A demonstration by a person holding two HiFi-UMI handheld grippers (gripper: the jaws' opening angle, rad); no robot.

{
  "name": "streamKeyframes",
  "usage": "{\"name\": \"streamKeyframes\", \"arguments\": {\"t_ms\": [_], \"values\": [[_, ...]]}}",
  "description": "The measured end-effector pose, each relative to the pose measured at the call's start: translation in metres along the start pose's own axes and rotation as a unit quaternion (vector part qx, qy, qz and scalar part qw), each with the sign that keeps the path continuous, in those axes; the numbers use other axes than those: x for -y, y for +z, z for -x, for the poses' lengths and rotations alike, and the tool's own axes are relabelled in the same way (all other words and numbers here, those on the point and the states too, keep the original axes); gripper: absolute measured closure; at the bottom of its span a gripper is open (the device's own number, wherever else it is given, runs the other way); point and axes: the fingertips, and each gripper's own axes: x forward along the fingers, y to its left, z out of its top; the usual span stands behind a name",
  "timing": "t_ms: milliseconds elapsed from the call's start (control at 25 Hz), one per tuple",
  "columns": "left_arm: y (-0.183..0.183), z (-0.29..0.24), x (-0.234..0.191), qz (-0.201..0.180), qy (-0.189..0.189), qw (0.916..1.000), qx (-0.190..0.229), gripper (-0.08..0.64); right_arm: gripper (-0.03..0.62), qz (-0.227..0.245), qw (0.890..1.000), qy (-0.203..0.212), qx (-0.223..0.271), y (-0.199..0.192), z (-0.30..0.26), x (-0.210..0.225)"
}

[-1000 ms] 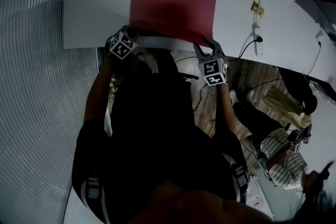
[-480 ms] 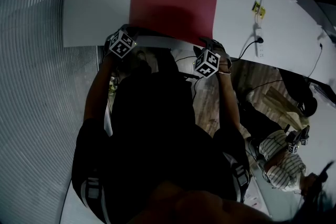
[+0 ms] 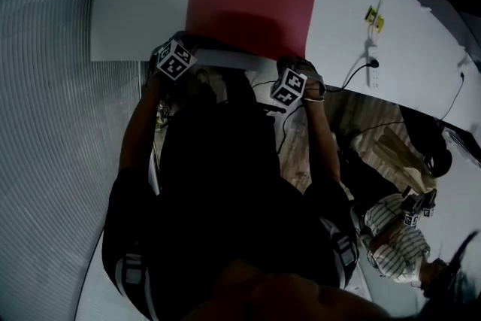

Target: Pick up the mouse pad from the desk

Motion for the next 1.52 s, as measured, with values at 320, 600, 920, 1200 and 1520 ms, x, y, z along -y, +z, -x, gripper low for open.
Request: {"name": "streamKeyframes", "arguments": {"t_ms": [320, 600, 920, 1200, 1520], "values": [[0.001, -0.004, 0.000, -0.040, 0.016, 0.9990, -0.012, 0.545, 0.578, -0.023, 0.999, 0.022, 0.027, 0.007, 0.010, 0.009], [0.001, -0.005, 0.005, -0.088, 0.015, 0.9957, -0.026, 0.543, 0.578, -0.022, 0.999, 0.023, 0.033, 0.005, 0.011, 0.007], [0.000, 0.000, 0.001, -0.102, 0.002, 0.9937, -0.046, 0.472, 0.578, -0.020, 0.999, 0.021, 0.036, 0.007, 0.015, 0.011], [-0.008, 0.005, 0.013, -0.124, -0.054, 0.9881, -0.074, 0.469, 0.578, -0.015, 0.999, 0.022, 0.040, 0.010, 0.015, 0.008], [-0.022, 0.004, 0.034, -0.154, -0.108, 0.9770, -0.100, 0.465, 0.578, -0.017, 0.999, 0.026, 0.042, 0.011, 0.016, 0.006]]}}
